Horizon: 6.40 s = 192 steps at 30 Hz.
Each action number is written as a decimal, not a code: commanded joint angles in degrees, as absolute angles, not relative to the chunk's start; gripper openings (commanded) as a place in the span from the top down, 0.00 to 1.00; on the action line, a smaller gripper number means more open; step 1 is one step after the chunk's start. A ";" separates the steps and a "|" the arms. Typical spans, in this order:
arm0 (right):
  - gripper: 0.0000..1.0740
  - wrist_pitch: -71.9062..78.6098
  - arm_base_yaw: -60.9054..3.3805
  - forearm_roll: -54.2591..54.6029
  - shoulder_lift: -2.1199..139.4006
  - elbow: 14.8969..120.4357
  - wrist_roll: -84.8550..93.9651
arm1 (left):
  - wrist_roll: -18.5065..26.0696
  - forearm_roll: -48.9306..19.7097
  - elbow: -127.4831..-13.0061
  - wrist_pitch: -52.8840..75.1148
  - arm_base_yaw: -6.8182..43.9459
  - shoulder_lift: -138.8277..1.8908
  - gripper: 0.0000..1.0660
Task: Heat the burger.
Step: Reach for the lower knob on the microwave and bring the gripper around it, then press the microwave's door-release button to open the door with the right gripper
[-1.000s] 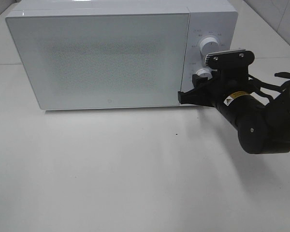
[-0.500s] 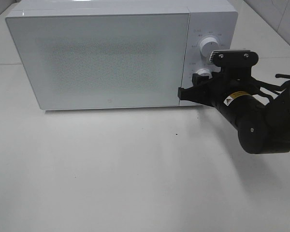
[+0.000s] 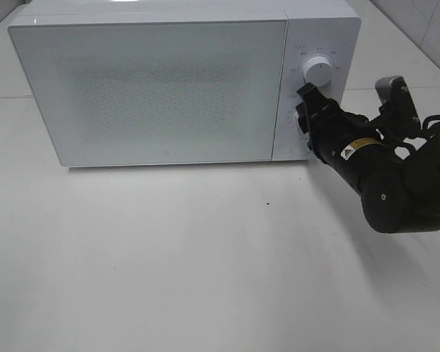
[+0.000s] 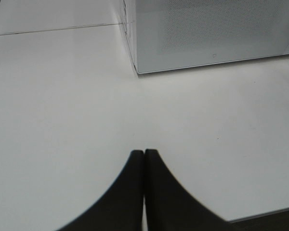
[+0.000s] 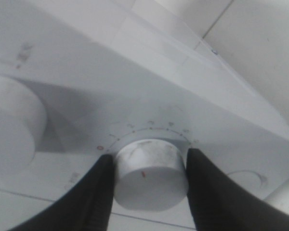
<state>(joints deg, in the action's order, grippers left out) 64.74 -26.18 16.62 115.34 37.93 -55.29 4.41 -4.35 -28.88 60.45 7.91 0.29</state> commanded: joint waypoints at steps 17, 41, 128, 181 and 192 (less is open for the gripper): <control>0.74 70.42 -26.01 15.53 114.76 39.65 -83.48 | 3.95 -4.41 -28.71 59.59 7.79 0.80 1.00; 0.42 79.01 -25.84 -1.38 110.98 31.63 -62.80 | 3.95 -4.41 -28.71 59.59 7.79 0.80 1.00; 0.49 -64.23 0.74 1.95 29.45 37.30 -0.40 | 3.95 -4.41 -28.71 59.59 7.79 0.80 1.00; 0.49 -56.89 0.74 2.12 -1.32 28.82 3.04 | 3.95 -4.53 -28.71 59.59 7.79 0.80 1.00; 0.49 -44.69 0.74 2.41 10.71 30.19 3.04 | 3.95 -4.53 -28.71 59.59 7.79 0.80 1.00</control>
<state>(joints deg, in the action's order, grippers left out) -47.04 0.57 2.29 9.00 29.56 2.29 4.41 -4.35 -28.88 60.45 7.91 0.29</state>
